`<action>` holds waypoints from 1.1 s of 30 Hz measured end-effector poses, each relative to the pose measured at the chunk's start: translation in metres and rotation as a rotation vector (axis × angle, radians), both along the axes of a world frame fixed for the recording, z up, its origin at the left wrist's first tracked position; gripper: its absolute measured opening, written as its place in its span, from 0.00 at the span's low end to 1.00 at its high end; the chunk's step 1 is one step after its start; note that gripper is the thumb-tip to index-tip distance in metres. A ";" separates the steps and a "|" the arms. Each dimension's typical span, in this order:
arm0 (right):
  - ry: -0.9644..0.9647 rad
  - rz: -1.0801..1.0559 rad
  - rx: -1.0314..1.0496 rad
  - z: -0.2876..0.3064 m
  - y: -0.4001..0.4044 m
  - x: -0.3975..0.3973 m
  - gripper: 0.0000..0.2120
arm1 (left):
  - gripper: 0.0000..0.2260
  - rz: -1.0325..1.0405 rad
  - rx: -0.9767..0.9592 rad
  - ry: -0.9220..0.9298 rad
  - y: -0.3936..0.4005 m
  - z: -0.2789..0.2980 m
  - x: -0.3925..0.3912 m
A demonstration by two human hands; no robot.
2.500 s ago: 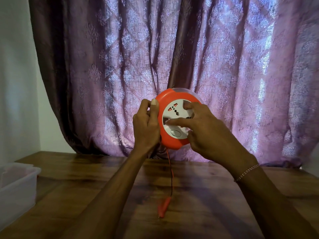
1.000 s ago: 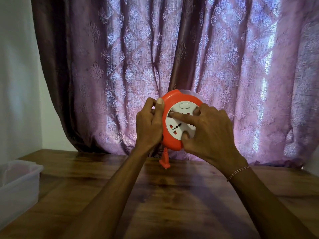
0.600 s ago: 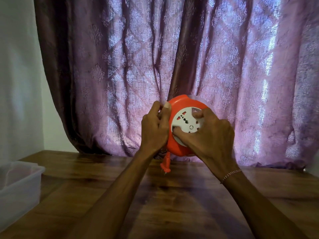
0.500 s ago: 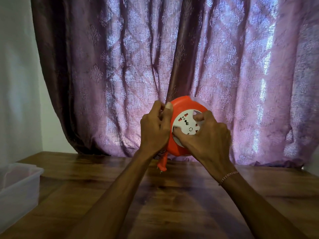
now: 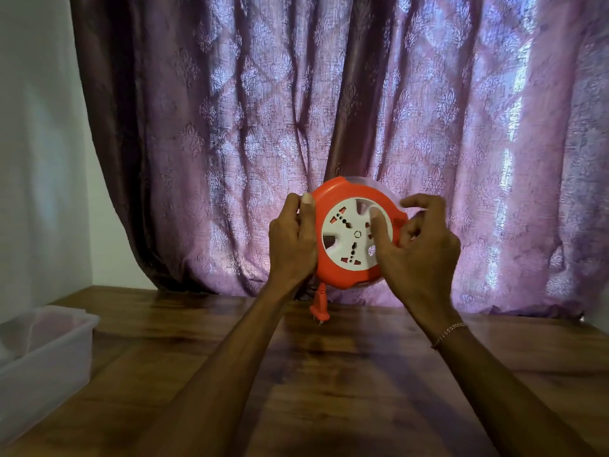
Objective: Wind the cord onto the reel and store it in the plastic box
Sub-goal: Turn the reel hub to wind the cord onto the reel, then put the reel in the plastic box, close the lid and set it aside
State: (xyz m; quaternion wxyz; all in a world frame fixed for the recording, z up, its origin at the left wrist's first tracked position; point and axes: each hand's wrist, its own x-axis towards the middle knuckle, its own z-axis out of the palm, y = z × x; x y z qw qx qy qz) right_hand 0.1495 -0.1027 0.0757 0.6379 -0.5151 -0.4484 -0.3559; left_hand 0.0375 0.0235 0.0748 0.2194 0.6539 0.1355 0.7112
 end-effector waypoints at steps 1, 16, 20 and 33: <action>0.087 0.046 0.030 0.000 -0.001 0.003 0.22 | 0.17 -0.006 -0.005 -0.002 0.000 0.000 0.000; 0.883 1.116 -0.029 -0.020 0.018 -0.039 0.22 | 0.17 -0.119 -0.095 -0.060 -0.020 -0.006 -0.041; 0.894 1.164 -0.067 -0.022 0.027 -0.080 0.21 | 0.20 -0.002 -0.150 -0.037 -0.012 -0.010 -0.095; 0.996 1.358 -0.377 -0.042 0.061 -0.192 0.23 | 0.11 0.943 -0.234 0.522 -0.023 -0.067 -0.296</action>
